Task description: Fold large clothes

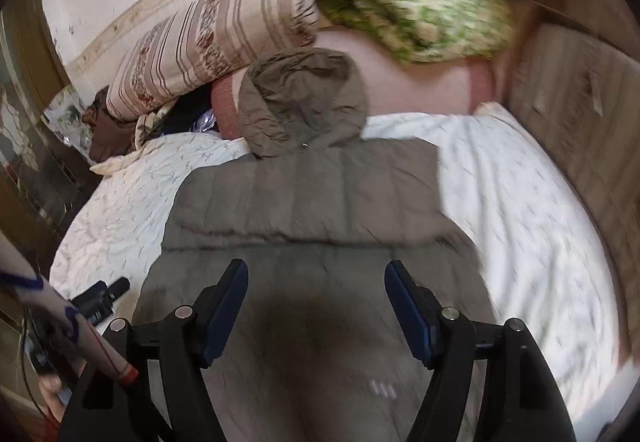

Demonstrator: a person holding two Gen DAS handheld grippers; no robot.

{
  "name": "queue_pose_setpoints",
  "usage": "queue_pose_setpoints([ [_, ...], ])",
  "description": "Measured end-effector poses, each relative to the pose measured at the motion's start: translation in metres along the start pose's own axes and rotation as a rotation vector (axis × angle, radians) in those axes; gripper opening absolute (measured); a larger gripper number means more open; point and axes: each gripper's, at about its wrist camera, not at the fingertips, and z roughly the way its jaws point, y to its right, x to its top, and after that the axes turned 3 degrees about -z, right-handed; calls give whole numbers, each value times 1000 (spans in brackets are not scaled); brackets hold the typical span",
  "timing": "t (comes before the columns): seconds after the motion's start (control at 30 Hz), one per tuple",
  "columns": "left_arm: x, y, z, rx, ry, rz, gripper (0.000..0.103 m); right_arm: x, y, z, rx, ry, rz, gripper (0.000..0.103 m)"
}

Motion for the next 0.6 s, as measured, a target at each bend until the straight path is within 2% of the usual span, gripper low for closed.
queue_pose_setpoints([
  [0.1, 2, -21, 21, 23, 6, -19, 66, 46, -21, 50, 1, -39, -28, 76],
  [0.23, 0, -48, 45, 44, -36, -37, 66, 117, -47, 120, -66, -45, -36, 76],
  [0.37, 8, -63, 61, 6, -77, -75, 66, 191, -67, 180, -114, -17, 14, 76],
  [0.47, 8, -67, 71, -1, -100, -77, 66, 249, -81, 223, -111, 5, 71, 82],
  [0.6, 5, -72, 91, -40, -178, -106, 66, 300, -92, 270, -107, 25, 131, 86],
])
